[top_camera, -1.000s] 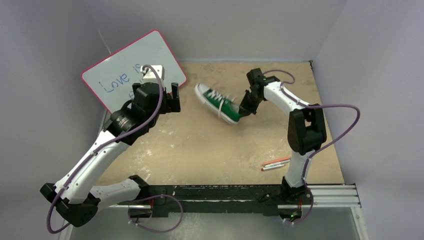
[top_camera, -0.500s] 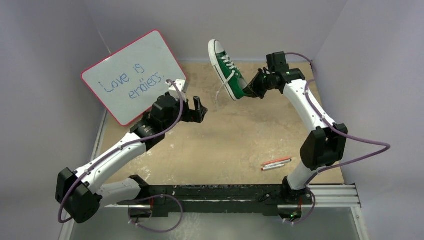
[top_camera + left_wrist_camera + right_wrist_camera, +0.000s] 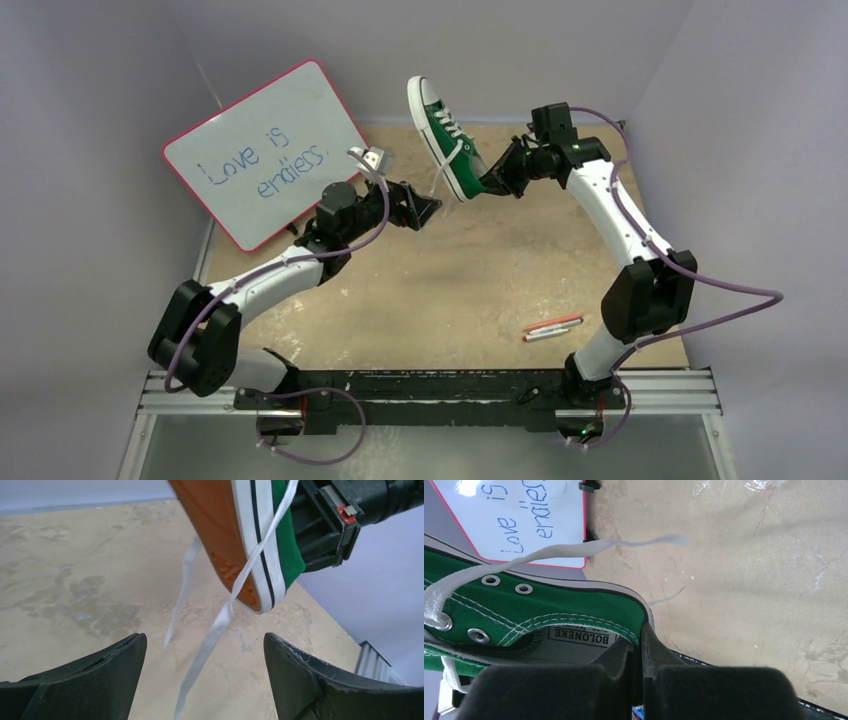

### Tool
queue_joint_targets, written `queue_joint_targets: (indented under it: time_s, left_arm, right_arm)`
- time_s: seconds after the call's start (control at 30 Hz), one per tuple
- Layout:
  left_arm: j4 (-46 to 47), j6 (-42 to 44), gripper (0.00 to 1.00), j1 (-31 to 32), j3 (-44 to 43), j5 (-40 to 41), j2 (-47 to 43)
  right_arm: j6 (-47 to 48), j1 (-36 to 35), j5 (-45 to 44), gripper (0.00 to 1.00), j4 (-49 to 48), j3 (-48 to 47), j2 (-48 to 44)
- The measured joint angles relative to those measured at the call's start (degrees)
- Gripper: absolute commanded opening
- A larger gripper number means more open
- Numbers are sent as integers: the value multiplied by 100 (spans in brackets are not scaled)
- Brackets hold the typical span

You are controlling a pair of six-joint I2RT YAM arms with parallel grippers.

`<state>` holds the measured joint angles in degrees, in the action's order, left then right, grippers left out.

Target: Tie the shoes

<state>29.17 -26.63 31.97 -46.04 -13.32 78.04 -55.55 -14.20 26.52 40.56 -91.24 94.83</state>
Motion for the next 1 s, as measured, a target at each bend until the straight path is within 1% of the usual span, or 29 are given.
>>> queue_joint_targets:
  time_s: [0.07, 0.13, 0.2, 0.27, 0.33, 0.4, 0.43, 0.47, 0.5, 0.57, 0.67, 0.7, 0.77, 0.87, 0.93, 1.0]
  left_arm:
    - [348, -87, 81, 11, 0, -293, 216]
    - [608, -133, 72, 46, -9, -494, 466]
    - [667, -138, 55, 70, -76, -588, 730]
    - [640, -142, 41, 81, -232, -601, 1023]
    - [520, -118, 31, 85, -435, -599, 1237]
    - [345, -94, 18, 85, -660, -568, 1351]
    - [271, -85, 8, 85, -726, -555, 1351]
    - [232, -85, 2, 85, -802, -555, 1346]
    - [160, -85, 0, 87, -885, -551, 1344]
    - [-260, -79, 0, 125, -1150, -522, 1344]
    - [-1508, -72, 0, 280, -1912, -402, 1419]
    - [-2037, -79, 0, 372, -2343, -380, 1523]
    - [-2726, -107, 0, 514, -2927, -378, 1711]
    - [-3504, -127, 0, 647, -3042, -367, 1753]
    - [-4017, -79, 0, 662, -2918, -273, 1751]
    - [-4524, 48, 0, 645, -2771, -118, 1742]
  right_arm:
    - [-31, 0, 20, 0, -13, 15, -55]
    - [-61, 0, 46, 0, -20, 50, -125]
    - [-92, 11, 107, 0, -15, 98, -201]
    - [-127, 35, 168, 0, -24, 181, -308]
    - [-149, 72, 210, 0, -20, 280, -428]
    - [-146, 177, 267, 0, -15, 365, -544]
    - [-142, 251, 306, 0, -9, 415, -619]
    - [-131, 387, 308, 0, -4, 431, -654]
    - [-87, 525, 315, 0, 17, 439, -691]
    - [122, 933, 289, 0, 118, 439, -780]
    - [603, 1528, -79, 0, 437, 382, -848]
    - [800, 1679, -323, 0, 533, 380, -861]
    - [1176, 1810, -811, 0, 723, 407, -872]
    - [1405, 1572, -1292, 0, 636, 922, -944]
    - [1373, 1150, -1464, 0, 566, 1405, -929]
    - [1156, 525, -1550, 0, 398, 1923, -796]
